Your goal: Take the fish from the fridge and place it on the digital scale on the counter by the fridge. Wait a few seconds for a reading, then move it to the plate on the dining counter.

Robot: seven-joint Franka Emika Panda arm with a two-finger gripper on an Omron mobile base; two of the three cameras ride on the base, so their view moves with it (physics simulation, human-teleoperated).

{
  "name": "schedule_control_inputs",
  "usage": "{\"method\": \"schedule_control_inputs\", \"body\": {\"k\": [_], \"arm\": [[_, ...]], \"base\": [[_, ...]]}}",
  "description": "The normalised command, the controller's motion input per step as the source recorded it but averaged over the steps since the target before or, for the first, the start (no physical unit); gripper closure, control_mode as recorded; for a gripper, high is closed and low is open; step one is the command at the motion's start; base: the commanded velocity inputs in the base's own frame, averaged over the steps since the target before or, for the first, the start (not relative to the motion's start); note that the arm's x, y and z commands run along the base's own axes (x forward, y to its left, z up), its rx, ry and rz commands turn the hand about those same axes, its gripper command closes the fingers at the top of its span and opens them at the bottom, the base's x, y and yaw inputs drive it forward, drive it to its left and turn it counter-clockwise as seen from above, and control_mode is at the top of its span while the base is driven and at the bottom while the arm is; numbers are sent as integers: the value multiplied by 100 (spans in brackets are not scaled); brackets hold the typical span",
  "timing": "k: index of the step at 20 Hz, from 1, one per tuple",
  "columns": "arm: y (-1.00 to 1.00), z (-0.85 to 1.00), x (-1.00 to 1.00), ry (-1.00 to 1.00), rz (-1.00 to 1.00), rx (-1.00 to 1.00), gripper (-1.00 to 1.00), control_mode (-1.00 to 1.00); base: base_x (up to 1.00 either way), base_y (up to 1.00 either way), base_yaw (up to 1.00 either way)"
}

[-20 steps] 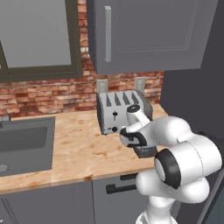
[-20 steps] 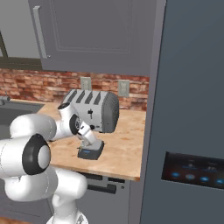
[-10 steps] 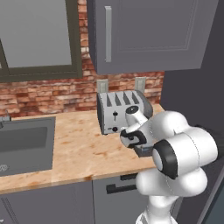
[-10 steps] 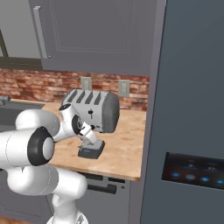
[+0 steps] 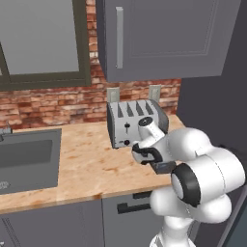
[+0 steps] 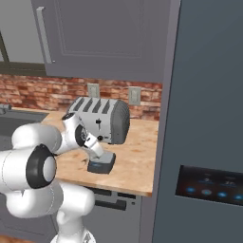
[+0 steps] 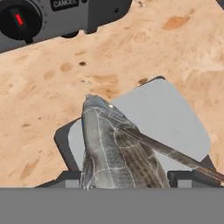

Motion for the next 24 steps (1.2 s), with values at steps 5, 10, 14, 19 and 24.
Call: {"method": "schedule_control_inputs", "body": {"k": [5, 10, 14, 19, 24], "arm": [[0, 19, -78, -17, 0, 0, 100, -100], [5, 90, -79, -25, 0, 2, 100, -100], [24, 100, -79, -15, 0, 5, 100, -100], [27, 100, -77, 0, 0, 8, 100, -100], [4, 100, -66, 10, 0, 11, 100, -100]], "base": [[0, 0, 0], [0, 0, 0], [0, 0, 0], [0, 0, 0], [0, 0, 0]]}}
